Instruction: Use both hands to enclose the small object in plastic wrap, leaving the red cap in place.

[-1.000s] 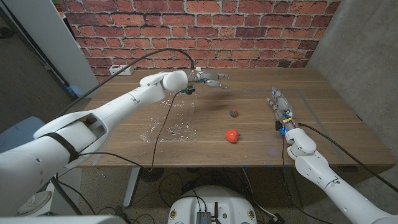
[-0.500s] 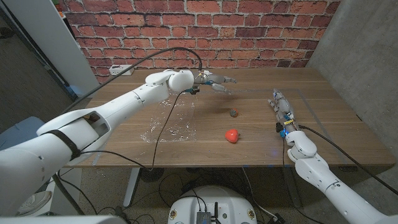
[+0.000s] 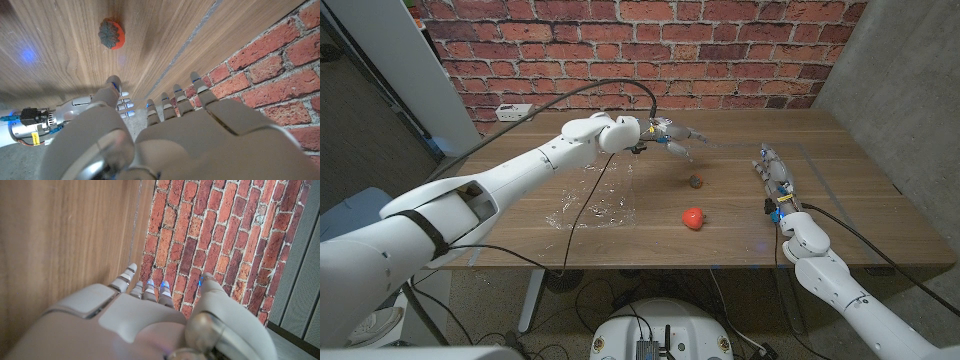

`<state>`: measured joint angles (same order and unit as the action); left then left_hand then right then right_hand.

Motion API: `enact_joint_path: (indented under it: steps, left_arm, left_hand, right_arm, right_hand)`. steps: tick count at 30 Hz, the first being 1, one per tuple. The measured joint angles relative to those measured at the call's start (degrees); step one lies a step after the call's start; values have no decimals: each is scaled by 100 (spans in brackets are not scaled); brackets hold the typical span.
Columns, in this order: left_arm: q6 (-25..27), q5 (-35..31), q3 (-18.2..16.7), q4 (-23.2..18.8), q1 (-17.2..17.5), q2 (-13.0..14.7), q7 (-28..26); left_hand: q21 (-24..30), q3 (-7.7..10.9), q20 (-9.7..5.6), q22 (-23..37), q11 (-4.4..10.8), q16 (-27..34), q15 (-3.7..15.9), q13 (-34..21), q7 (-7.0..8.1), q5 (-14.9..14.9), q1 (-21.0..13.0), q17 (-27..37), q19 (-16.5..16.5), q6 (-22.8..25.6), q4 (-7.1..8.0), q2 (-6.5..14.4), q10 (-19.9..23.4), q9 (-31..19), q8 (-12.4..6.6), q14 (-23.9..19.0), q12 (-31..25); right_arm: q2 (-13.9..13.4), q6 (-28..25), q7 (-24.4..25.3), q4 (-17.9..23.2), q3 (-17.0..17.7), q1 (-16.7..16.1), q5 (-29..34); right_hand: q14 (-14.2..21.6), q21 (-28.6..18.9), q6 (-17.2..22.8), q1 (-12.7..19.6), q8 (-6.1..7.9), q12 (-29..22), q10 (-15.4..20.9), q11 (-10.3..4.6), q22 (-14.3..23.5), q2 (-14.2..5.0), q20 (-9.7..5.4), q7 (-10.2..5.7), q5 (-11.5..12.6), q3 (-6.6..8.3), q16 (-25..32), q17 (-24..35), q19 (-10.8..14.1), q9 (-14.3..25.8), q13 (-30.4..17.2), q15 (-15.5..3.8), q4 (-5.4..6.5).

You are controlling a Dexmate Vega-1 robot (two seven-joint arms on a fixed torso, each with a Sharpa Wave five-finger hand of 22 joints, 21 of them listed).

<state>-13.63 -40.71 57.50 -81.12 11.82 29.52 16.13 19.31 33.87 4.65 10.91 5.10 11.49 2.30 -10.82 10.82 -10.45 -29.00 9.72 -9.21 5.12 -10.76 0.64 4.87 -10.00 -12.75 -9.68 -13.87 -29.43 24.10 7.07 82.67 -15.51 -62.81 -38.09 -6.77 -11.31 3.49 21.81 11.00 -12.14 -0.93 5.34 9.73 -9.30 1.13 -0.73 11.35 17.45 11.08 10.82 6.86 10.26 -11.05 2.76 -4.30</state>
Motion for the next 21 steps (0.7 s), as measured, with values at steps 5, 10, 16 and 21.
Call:
enact_joint_path:
  steps: [5, 10, 16, 21]
  left_arm:
    - [-34, -247, 49, -59, 2, -1, -12]
    - [-59, -427, 68, -74, 2, -9, 16]
    - [-105, -591, 126, -89, -13, -48, 41]
    - [-163, -700, 154, -90, -24, -65, 43]
  left_hand:
    - [39, -77, -13, 0, -21, 0, -6, -27, 61, -83, -605, 21, -326, 200, -7, -339, 152, -9, 0, -277, 0]
    - [193, -290, -49, -11, -62, 0, -4, -27, 65, -150, -1193, 14, -868, 454, 62, -636, 329, -29, 0, -647, 0]
    - [193, -388, -37, -27, -112, 0, -15, -27, 75, -188, -1371, 14, -972, 626, 88, -725, 378, -29, 0, -693, 0]
    - [193, -459, -36, -27, -73, 0, 7, -27, 100, -188, -1501, 24, -972, 712, 112, -760, 462, -29, 0, -736, 0]
  right_arm:
    - [4, 14, 30, 30, 12, -37, 7]
    - [6, 20, 50, 67, 28, -78, 10]
    - [6, 28, 95, 113, 47, -131, 15]
    - [5, 30, 112, 143, 58, -166, 18]
  right_hand:
    - [0, 0, 0, 0, 0, 0, 0, 0, 0, 0, 0, 0, 0, 0, 0, 0, 0, 0, 0, 0, 0]
    - [0, 0, 0, 0, 0, 0, 32, 31, 0, 0, 0, 0, 0, 0, 0, 0, 0, 0, 0, 0, 0]
    - [0, 0, -1, 0, 0, 0, 32, 31, 19, 0, 0, 0, -34, 0, 0, 0, 0, 0, 0, 0, 0]
    - [0, 0, 0, 0, 0, 0, 31, 31, 29, 0, 0, 0, -34, 0, 0, -1, 0, 0, 0, 0, 0]
